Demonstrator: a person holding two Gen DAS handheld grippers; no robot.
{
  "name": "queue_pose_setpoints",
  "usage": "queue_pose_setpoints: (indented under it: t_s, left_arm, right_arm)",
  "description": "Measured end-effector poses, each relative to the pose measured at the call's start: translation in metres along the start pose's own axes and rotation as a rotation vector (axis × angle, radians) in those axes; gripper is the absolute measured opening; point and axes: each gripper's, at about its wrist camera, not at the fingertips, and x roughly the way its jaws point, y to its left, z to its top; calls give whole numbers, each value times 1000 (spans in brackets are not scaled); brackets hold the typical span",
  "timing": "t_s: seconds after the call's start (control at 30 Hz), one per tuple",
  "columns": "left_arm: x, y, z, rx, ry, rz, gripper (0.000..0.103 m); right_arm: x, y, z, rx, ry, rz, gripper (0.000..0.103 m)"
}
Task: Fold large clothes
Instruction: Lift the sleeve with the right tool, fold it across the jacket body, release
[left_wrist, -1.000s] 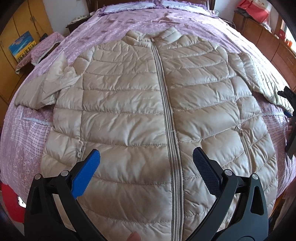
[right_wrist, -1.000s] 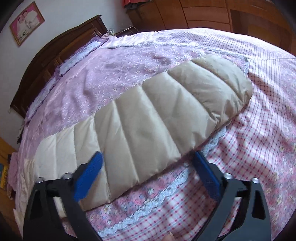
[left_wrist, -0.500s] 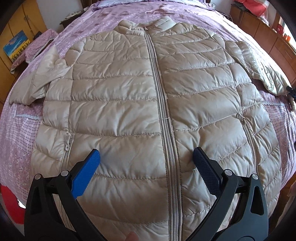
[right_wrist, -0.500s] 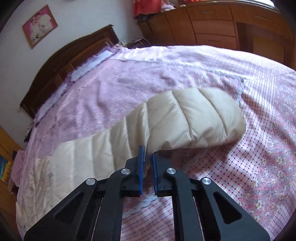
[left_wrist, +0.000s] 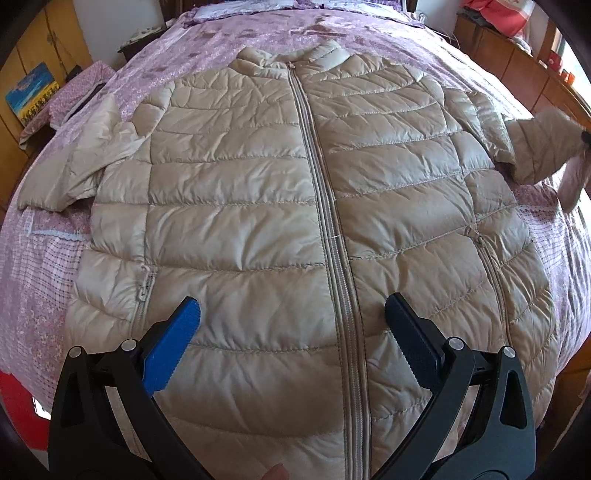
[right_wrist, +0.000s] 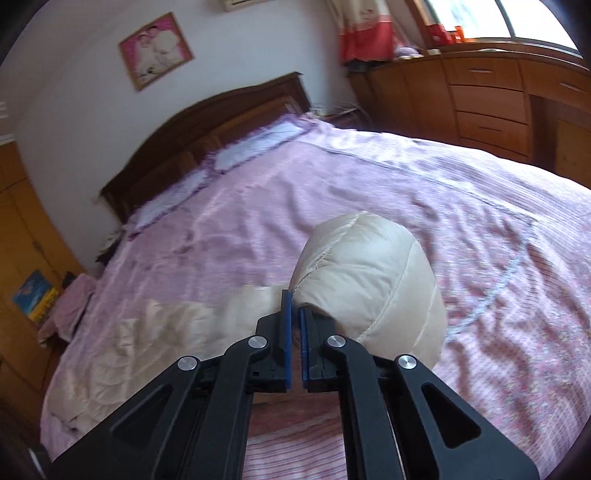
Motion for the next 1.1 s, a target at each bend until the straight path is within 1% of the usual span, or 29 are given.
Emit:
queue_pose_setpoints:
  t_s: [0.1, 0.3, 0.43, 0.53, 0.67, 0.77, 0.93, 1.1]
  left_arm:
    - [-5, 4, 0, -2, -14, -3, 99]
    - [-16, 12, 1, -1, -52, 4, 99]
    - [-21, 24, 1, -34, -60, -2, 99]
    - [-23, 33, -1, -50, -65, 7, 99]
    - [-25, 48, -3, -77, -69, 14, 99]
    - [-27, 59, -5, -97, -74, 21, 99]
    - [-29, 78, -6, -139, -87, 31, 99]
    - [-29, 93, -9, -160, -92, 40, 99]
  right_arm:
    - [-8, 27, -1, -24, -2, 66, 4]
    - [-22, 81, -9, -91, 2, 172, 4]
    - [-19, 118, -24, -132, 61, 236, 4]
    - [-13, 145, -40, -162, 100, 262, 4]
    - [-1, 171, -61, -184, 146, 294, 4]
    - [11, 190, -79, -196, 198, 332, 4]
    - [36, 224, -113, -238, 291, 337, 4]
    - [67, 236, -146, -254, 388, 308, 4]
